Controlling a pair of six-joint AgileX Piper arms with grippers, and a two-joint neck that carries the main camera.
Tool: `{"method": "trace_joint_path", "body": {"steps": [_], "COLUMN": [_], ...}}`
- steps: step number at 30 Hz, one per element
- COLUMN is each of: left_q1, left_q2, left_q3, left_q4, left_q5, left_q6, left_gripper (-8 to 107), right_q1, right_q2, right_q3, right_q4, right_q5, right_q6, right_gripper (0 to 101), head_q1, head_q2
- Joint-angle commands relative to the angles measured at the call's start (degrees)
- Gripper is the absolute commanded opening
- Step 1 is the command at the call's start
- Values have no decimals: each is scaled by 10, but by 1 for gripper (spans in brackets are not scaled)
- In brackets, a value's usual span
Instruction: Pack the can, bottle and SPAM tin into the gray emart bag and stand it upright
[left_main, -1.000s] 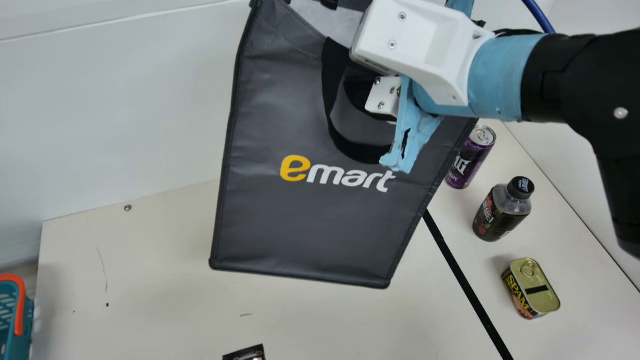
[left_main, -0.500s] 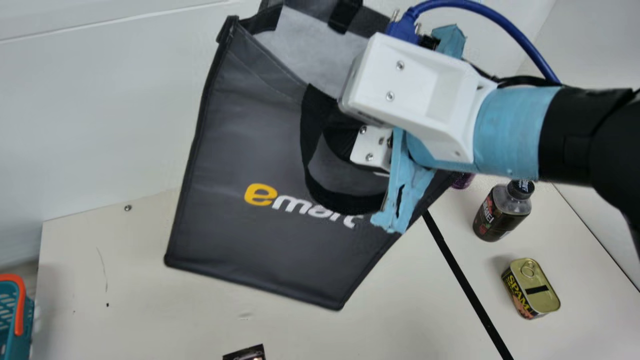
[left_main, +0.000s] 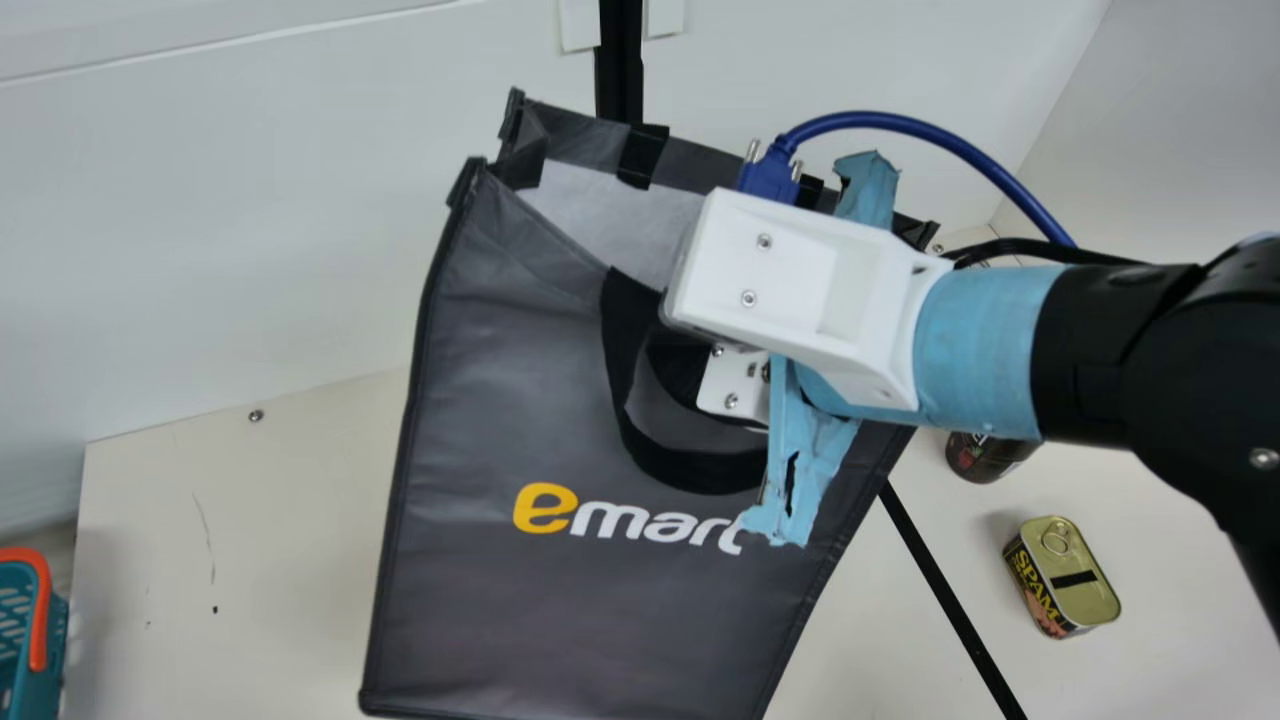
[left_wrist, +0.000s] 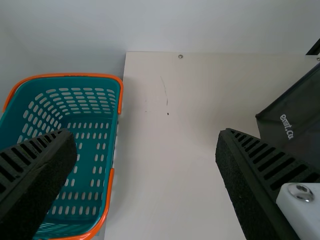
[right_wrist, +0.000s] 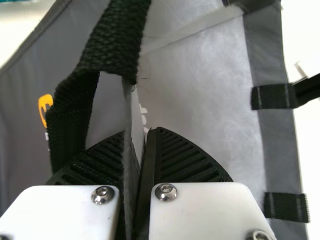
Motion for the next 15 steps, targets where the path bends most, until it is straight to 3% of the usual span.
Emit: {"method": "trace_joint_path", "body": {"steps": [1,15], "left_q1": [0,0], "left_q2": [0,0], "left_q3": [0,0], "left_q4": [0,0], "left_q5": [0,0], "left_q6": [0,0], "left_gripper": [90,90], "right_q1": [2,43], "right_q2": [0,-18], "right_q3": [5,55], "right_q4": [0,-4], "right_q5": [0,0], "right_q6": [0,26], "right_gripper": [0,0], "head_q1": [-13,-13], "head_q2": [-1,-1]}}
